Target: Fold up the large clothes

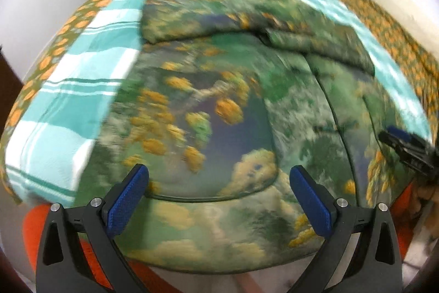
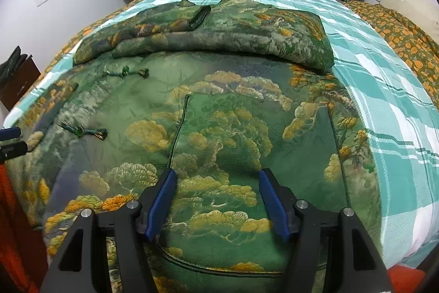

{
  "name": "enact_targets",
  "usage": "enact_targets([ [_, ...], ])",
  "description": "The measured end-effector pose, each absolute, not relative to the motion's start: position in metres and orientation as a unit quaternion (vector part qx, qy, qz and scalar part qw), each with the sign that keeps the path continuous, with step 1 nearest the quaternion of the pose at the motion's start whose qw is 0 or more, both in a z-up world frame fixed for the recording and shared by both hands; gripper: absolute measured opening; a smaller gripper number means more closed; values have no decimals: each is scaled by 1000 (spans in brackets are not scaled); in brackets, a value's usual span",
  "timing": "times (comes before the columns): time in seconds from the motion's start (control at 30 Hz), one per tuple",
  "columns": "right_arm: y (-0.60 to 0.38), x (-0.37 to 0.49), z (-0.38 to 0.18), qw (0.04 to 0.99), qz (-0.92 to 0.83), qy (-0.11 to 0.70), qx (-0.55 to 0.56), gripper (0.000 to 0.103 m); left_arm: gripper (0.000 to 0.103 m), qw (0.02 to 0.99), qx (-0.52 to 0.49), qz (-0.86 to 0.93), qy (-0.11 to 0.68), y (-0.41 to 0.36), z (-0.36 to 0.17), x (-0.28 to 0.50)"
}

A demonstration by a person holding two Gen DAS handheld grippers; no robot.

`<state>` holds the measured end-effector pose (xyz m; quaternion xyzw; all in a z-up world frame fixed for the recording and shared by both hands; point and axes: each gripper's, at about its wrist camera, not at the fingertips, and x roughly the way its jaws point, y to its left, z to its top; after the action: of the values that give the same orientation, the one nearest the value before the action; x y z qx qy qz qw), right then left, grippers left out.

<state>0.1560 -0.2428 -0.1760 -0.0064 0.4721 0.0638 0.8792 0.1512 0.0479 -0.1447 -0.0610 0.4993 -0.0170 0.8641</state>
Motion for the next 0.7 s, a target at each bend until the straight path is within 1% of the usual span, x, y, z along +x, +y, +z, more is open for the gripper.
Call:
enact_targets([
  [0.17,-288,148,-142,886,38,459,47,64,102,866,-112,26,487,110,-134,150],
  [0.3,-335,140,-138,867,0,493,77,64,102,849,-150,27,506,148,-147,158],
  [0.47,-384,119,-143,844,-39,521,116,64,102,831,-140,-1,538,146,-168,169],
  [0.7,-394,103,-151,843,-42,521,129,64,102,829,-121,2,545,129,-173,172],
])
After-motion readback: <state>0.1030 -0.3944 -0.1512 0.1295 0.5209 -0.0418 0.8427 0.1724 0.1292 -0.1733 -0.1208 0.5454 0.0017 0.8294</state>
